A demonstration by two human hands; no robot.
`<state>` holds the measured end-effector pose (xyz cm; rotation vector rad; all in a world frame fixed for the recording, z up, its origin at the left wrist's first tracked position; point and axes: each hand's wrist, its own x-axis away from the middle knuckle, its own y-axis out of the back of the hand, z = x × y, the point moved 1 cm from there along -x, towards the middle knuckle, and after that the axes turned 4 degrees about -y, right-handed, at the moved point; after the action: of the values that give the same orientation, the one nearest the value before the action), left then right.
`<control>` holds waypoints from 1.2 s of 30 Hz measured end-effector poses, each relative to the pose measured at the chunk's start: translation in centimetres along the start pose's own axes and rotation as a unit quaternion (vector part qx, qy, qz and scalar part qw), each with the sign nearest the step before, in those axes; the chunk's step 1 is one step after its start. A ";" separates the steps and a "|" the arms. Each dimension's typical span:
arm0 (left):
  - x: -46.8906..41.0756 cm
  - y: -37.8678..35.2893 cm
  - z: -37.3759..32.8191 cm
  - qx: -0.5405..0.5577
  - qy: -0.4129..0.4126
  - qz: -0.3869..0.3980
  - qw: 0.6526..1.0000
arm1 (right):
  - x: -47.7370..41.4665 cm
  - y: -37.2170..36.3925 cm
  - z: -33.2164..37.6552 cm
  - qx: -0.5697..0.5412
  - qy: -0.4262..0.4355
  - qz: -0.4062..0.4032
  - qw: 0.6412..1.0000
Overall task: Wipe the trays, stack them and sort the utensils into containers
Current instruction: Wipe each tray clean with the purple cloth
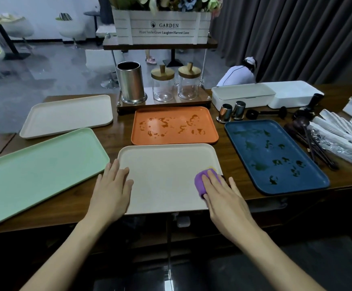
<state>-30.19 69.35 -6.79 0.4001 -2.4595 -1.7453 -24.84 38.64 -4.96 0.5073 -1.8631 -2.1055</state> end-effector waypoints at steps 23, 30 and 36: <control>-1.1 -2.8 -8.6 -0.070 -0.139 0.129 0.979 | -3.4 1.6 0.4 -0.097 -0.037 0.053 0.993; -1.1 -3.3 -8.5 -0.066 -0.145 0.114 0.981 | 1.4 0.8 1.3 -0.057 -0.052 0.042 0.996; -1.1 -3.0 -8.6 -0.071 -0.149 0.130 0.978 | -1.7 0.7 0.8 -0.039 -0.046 0.055 0.997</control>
<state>-26.72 60.88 -6.57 -0.2040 -2.4103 -1.9678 -23.65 40.05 -4.01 0.2882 -1.8043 -2.1513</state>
